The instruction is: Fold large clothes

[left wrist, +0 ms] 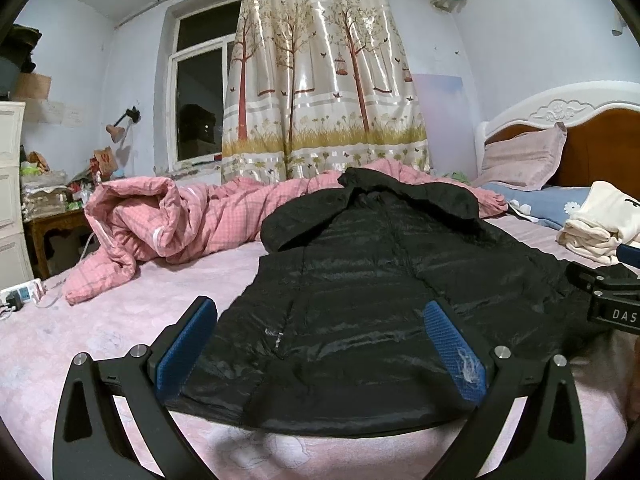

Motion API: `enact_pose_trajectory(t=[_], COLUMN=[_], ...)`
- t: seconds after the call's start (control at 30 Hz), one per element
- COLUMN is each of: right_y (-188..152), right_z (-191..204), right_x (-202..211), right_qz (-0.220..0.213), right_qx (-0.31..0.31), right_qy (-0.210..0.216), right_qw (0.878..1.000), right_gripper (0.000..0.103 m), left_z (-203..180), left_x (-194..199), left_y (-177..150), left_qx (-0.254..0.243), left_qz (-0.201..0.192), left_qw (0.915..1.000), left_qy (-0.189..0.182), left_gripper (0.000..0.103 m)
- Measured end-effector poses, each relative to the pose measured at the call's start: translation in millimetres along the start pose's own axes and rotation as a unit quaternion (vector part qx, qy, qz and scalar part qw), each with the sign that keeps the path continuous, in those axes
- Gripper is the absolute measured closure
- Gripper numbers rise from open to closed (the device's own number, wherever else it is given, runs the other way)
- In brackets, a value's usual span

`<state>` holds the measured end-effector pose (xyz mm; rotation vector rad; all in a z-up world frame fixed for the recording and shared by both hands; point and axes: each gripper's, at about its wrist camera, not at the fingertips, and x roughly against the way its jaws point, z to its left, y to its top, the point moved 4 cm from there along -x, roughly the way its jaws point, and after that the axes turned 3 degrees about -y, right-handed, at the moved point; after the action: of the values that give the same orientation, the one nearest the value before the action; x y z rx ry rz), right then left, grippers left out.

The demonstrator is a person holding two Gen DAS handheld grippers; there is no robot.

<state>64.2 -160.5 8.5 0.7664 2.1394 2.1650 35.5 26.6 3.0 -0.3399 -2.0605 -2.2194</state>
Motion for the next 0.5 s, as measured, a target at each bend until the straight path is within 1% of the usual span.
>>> enact_pose_trajectory(t=[0.13, 0.3, 0.43, 0.5], right_y=[0.7, 1.2, 1.2, 1.9], right_z=[8.9, 16.5, 17.7, 19.2], right_x=[6.0, 4.2, 3.4, 3.1], right_qz=[-0.016, -0.01, -0.009, -0.01], right_qx=[0.02, 0.039, 0.043, 0.041], right_qy=[-0.009, -0.013, -0.016, -0.017], right_qw=[1.0, 0.999, 0.999, 0.999], right_gripper=[0.0, 0.0, 0.0, 0.0], left_z=[1.1, 3.3, 11.6, 15.0], left_x=[-1.9, -3.4, -9.0, -7.0], left_y=[-0.7, -0.5, -1.6, -2.7], left_qx=[0.005, 0.002, 0.028, 0.038], left_qz=[0.002, 0.001, 0.014, 0.013], left_qw=[1.0, 1.0, 0.9992, 0.9988], left_qy=[-0.002, -0.005, -0.024, -0.027], left_gripper=[0.0, 0.0, 0.0, 0.0])
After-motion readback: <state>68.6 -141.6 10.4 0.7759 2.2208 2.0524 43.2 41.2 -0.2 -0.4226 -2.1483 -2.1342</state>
